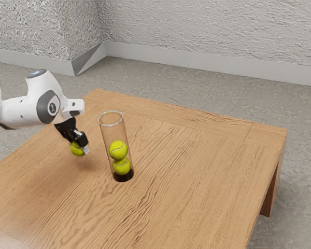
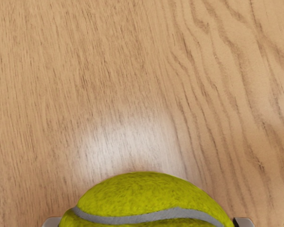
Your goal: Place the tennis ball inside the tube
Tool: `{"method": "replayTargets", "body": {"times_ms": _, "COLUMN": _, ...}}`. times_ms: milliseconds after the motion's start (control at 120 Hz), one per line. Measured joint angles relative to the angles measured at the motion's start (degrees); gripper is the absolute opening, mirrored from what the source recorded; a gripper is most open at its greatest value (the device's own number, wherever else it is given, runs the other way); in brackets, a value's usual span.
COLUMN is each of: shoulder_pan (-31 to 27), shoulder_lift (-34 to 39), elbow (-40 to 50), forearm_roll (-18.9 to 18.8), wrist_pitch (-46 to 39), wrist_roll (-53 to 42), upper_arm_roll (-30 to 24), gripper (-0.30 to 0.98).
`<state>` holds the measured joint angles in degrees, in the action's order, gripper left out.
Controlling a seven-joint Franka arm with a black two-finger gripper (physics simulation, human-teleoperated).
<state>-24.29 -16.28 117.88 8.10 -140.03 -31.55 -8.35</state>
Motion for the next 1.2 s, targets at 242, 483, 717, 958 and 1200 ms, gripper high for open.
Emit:
{"method": "replayTargets", "body": {"times_ms": 242, "shoulder_pan": -0.30, "shoulder_lift": 14.31, "elbow": 2.66, "forearm_roll": -0.80, "wrist_pitch": 1.04, "wrist_roll": 1.66, "upper_arm_roll": -3.88, "gripper": 0.12}}
{"method": "replayTargets", "body": {"times_ms": 483, "shoulder_pan": 0.53, "shoulder_lift": 24.82, "elbow": 3.66, "forearm_roll": -0.95, "wrist_pitch": 1.02, "wrist_roll": 5.01, "upper_arm_roll": -9.18, "gripper": 0.04}}
{"method": "replayTargets", "body": {"times_ms": 717, "shoulder_pan": 3.12, "shoulder_lift": 28.53, "elbow": 4.45, "forearm_roll": 0.50, "wrist_pitch": 1.18, "wrist_roll": 6.97, "upper_arm_roll": -10.38, "gripper": 0.03}}
{"method": "replayTargets", "body": {"times_ms": 958, "shoulder_pan": 5.13, "shoulder_lift": 29.34, "elbow": 4.84, "forearm_roll": 1.68, "wrist_pitch": 1.52, "wrist_roll": 7.52, "upper_arm_roll": -10.92, "gripper": 0.26}}
{"method": "replayTargets", "body": {"times_ms": 1200, "shoulder_pan": 6.45, "shoulder_lift": 29.25, "elbow": 4.37, "forearm_roll": 3.76, "wrist_pitch": 2.35, "wrist_roll": 4.73, "upper_arm_roll": -10.91, "gripper": 0.53}}
